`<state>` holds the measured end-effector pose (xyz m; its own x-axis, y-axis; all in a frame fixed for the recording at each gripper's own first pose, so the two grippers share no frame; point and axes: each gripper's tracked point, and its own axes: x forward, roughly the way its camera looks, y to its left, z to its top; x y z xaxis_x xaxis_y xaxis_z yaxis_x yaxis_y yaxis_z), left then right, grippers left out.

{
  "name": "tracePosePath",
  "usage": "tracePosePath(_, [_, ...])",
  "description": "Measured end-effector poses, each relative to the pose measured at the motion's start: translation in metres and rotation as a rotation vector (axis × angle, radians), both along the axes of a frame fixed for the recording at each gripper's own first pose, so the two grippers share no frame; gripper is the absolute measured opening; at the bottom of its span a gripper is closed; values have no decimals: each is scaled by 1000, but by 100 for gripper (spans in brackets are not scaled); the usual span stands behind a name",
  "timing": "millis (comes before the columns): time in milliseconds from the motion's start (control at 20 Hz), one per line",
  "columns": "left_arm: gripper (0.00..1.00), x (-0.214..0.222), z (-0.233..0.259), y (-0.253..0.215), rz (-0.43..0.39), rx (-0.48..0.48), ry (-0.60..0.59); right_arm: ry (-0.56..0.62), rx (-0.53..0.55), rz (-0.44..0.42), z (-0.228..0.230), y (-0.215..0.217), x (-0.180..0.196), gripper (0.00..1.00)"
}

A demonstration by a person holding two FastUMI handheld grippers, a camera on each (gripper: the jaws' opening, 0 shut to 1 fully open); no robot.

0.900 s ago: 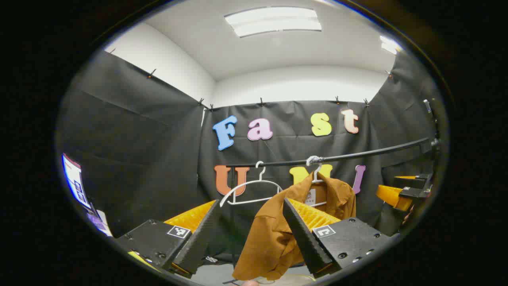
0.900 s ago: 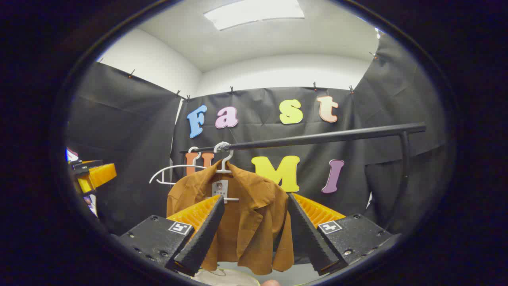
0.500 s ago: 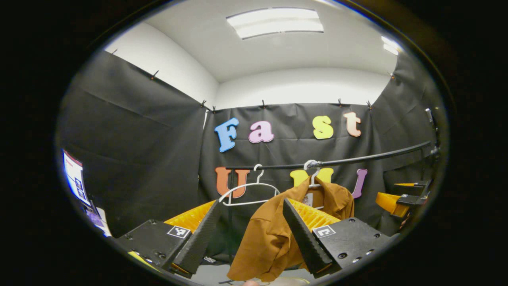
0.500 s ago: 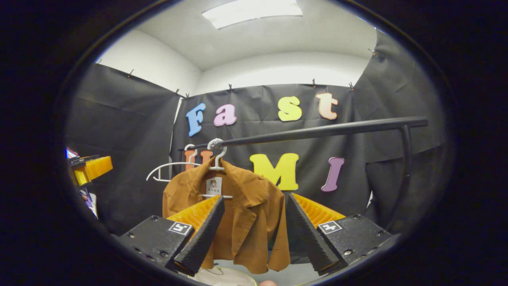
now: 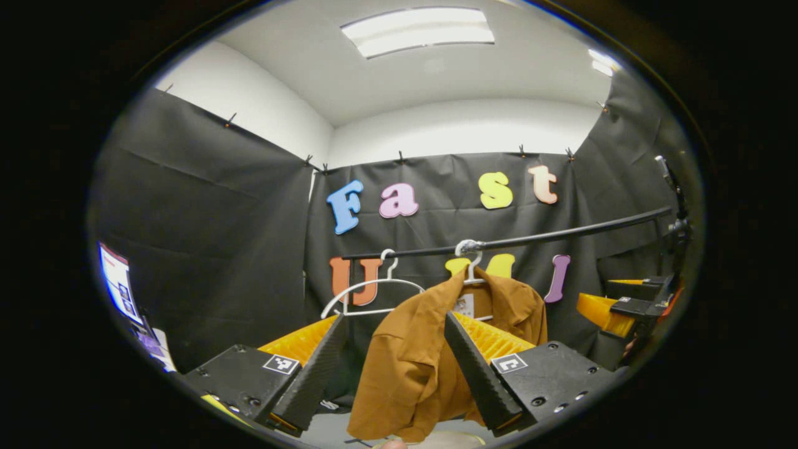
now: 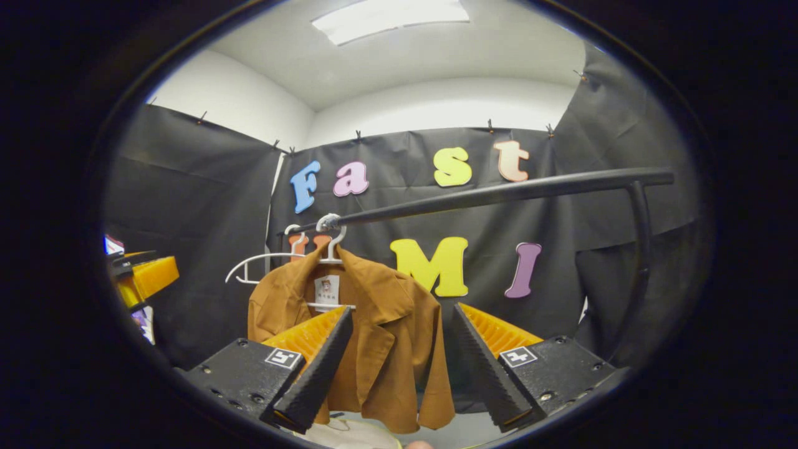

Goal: Grasp the clothes on the hanger with both hands and then place them into the laundry hamper below.

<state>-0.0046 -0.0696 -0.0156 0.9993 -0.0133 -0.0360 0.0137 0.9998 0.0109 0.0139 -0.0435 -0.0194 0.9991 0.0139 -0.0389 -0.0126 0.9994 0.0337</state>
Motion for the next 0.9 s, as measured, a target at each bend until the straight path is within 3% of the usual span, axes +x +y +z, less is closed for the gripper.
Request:
tracePosePath(200, [100,6,-23,-24,-15,4,13,51,25,25,-27,-1,0,99])
tracePosePath(400, [98,5,-67,-39,-11,-1,119,140,61,64,-65,3,-3,99])
tracePosePath(550, [100,13,-83,-48,-21,-22,154,160,95,85,-74,7,9,99])
tracePosePath(600, [96,19,-89,-52,-33,-30,169,175,111,90,-81,11,15,99])
tracePosePath(650, [100,24,-95,-55,-47,-37,173,194,125,94,-90,16,19,99])
tracePosePath(700, [96,32,-102,-57,-58,-41,179,215,143,95,-101,20,24,98])
tracePosePath(750, [100,39,-114,-57,-68,-46,201,237,165,88,-111,23,29,99])
tracePosePath(900, [98,60,-142,-56,-91,-91,263,264,231,62,-123,25,52,99])
